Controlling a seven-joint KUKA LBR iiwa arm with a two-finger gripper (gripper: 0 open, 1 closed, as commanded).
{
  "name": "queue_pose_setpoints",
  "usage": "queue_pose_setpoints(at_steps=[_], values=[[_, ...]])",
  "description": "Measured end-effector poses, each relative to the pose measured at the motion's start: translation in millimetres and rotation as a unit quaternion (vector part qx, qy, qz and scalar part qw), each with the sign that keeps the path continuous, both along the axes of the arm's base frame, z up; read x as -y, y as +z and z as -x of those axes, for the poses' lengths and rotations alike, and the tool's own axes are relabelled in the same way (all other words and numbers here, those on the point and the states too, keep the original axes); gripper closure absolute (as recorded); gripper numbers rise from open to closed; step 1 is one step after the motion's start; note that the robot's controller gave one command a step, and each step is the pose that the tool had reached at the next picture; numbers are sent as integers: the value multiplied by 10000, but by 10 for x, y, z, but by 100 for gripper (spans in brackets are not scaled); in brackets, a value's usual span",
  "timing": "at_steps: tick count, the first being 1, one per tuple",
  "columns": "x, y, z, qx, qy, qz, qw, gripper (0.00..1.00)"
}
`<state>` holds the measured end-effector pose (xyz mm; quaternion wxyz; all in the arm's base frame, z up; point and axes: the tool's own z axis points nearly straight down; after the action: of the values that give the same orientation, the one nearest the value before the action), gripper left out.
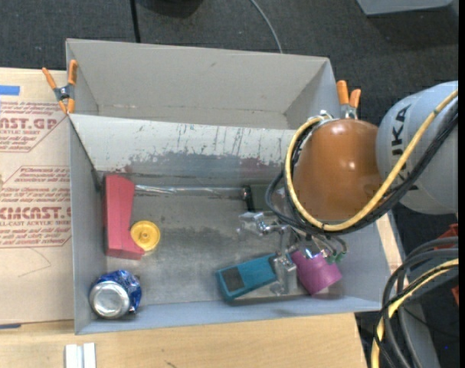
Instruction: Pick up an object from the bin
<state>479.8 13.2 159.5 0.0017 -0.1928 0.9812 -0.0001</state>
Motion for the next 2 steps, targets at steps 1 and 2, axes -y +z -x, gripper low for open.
queue_pose_setpoints(at_steps=[1,2], values=[[-9,-668,-10,16,6,-7,10000,0],[79,-898,-17,43,1324,-1,9912,100]])
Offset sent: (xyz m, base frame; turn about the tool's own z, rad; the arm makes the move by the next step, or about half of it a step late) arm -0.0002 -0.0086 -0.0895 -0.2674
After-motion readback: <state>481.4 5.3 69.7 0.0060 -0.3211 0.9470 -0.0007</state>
